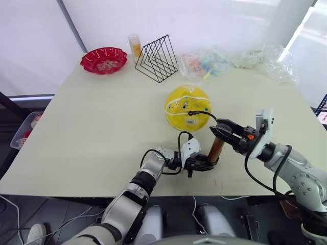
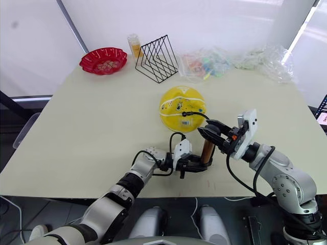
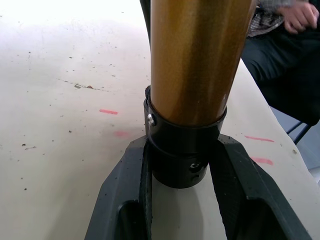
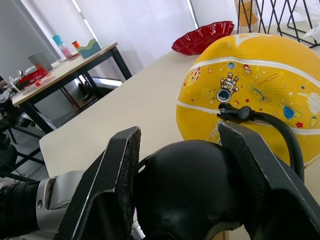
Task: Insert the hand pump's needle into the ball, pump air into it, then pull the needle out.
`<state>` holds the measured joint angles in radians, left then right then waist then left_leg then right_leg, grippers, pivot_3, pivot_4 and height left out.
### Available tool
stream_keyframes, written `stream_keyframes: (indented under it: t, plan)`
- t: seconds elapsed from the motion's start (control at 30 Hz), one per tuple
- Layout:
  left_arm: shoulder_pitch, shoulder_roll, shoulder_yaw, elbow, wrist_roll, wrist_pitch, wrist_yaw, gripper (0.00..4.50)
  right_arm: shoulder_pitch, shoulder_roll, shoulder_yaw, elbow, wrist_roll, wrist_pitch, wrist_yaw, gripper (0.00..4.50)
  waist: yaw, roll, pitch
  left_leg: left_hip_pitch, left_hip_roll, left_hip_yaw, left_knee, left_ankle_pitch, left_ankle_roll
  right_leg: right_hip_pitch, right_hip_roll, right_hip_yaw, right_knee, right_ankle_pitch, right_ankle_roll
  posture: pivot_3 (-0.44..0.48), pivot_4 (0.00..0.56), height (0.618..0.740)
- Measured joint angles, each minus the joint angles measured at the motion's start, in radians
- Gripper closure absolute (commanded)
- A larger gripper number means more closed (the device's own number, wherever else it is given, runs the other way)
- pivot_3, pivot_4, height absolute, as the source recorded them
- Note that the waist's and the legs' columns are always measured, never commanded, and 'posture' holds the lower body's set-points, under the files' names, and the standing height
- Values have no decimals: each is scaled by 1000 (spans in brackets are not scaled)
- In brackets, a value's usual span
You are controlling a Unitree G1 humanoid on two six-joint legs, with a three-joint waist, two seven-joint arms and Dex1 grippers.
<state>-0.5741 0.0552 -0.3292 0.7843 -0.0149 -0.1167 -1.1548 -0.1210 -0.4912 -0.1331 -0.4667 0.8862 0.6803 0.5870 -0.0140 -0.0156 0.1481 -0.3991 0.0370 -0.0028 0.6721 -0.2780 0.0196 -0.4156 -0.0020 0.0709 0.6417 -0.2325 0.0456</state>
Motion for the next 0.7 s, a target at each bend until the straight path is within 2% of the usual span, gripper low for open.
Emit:
stream_keyframes:
  t: [0.33,0.57,0.7]
  plan:
    - [-31,4,-19,31,52,-43,31,3378,-14,-52,-50,-50,45,-3,21,2527,1,0,0,0,0,0,1,0,0,0,0,0,0,0,0,0,150,735]
    - [-50,1,-38,80,82,-134,64,3378,-52,-165,-138,-88,181,33,21,2527,3,0,0,1,0,0,2,0,0,1,-1,0,1,0,0,0,150,735]
    - [-57,-8,-44,107,92,-170,90,3378,-131,-272,-221,-82,325,85,-11,2527,2,0,0,1,0,0,3,0,0,2,-1,0,1,0,0,0,150,735]
